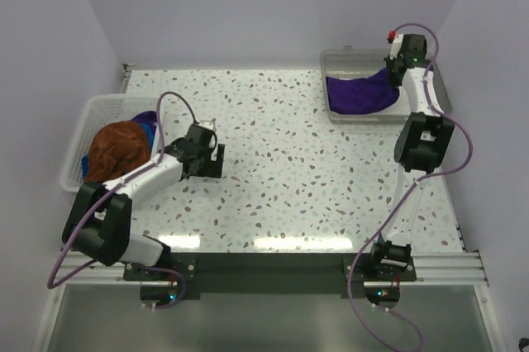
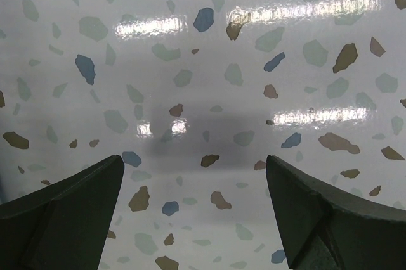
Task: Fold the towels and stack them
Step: Neatly place the folded towel into the bin
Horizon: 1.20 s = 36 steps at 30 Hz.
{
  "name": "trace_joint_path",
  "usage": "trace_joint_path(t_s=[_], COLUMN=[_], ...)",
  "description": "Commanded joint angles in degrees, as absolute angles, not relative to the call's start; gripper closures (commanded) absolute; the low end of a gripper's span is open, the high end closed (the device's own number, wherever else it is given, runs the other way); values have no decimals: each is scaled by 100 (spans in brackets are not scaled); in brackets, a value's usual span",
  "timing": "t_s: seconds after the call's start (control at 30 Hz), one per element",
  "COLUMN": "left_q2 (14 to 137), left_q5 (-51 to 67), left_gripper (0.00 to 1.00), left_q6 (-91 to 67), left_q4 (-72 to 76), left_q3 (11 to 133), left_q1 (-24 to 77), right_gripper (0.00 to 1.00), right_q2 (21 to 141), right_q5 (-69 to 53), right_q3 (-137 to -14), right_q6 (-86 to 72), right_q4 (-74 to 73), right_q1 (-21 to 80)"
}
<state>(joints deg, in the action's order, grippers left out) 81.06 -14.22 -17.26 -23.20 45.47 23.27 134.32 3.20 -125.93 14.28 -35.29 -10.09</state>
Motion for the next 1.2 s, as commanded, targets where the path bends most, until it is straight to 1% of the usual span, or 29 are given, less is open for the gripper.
trace_joint_path(t_s=[0.0,0.2,0.23,0.27,0.43,0.6,0.63,0.67,0.73,0.77,0.83,0.87,0.9,1.0,1.03,1.1,1.13,1.17], left_q2=[8139,8183,8183,8183,8200,8218,8209,8209,8165,8148,8078,8034,7998,7788,7718,7647,7620,7594], left_q5=[-1521,-1538,-1538,-1538,-1538,-1529,-1521,-1529,-1521,-1521,-1521,-1512,-1477,-1284,-1248,-1405,-1493,-1555], left_gripper=[0,0,0,0,0,0,0,0,0,0,0,0,0,0,0,0,0,0], left_q6=[-1617,-1608,-1608,-1608,-1600,-1608,-1608,-1608,-1608,-1617,-1617,-1626,-1643,-1749,-1819,-1907,-2012,-2030], left_q4=[-2074,-2092,-2083,-2092,-2092,-2092,-2092,-2092,-2092,-2083,-2083,-2083,-2066,-2022,-2056,-2284,-2372,-2486], left_q3=[4561,4570,4570,4570,4570,4588,4579,4579,4588,4588,4588,4588,4579,4684,4763,5121,5263,5386], left_q1=[2276,2285,2285,2276,2285,2285,2285,2285,2285,2285,2285,2285,2285,2276,2276,2268,2233,2189], right_gripper=[100,100,97,92,89,89,87,73,59,48,37,29,27,17,10,4,1,1], right_q2=[13412,13342,13324,13342,13570,13737,13737,13755,13720,13702,13580,13518,13439,13070,12921,12351,12131,11711], right_q5=[668,879,922,1001,1116,1440,1520,1616,1985,2152,2460,2626,2715,2892,2813,2217,2067,1891], right_q3=[-12718,-12507,-12463,-12419,-12516,-12480,-12480,-12480,-12480,-12524,-12629,-12656,-12682,-12797,-12736,-12465,-12019,-11788], right_q6=[1600,1564,1573,1582,1617,1626,1626,1626,1530,1468,1152,1064,846,223,81,-384,-517,-640], right_q4=[-3120,-2839,-2700,-2655,-2619,-2567,-2540,-2514,-2409,-2408,-2434,-2452,-2557,-3021,-3154,-3330,-3314,-3313], right_q1=[-1037,-1046,-1037,-1046,-1046,-1046,-1037,-1037,-1046,-1037,-1046,-1046,-1046,-1046,-1037,-1020,-1002,-932])
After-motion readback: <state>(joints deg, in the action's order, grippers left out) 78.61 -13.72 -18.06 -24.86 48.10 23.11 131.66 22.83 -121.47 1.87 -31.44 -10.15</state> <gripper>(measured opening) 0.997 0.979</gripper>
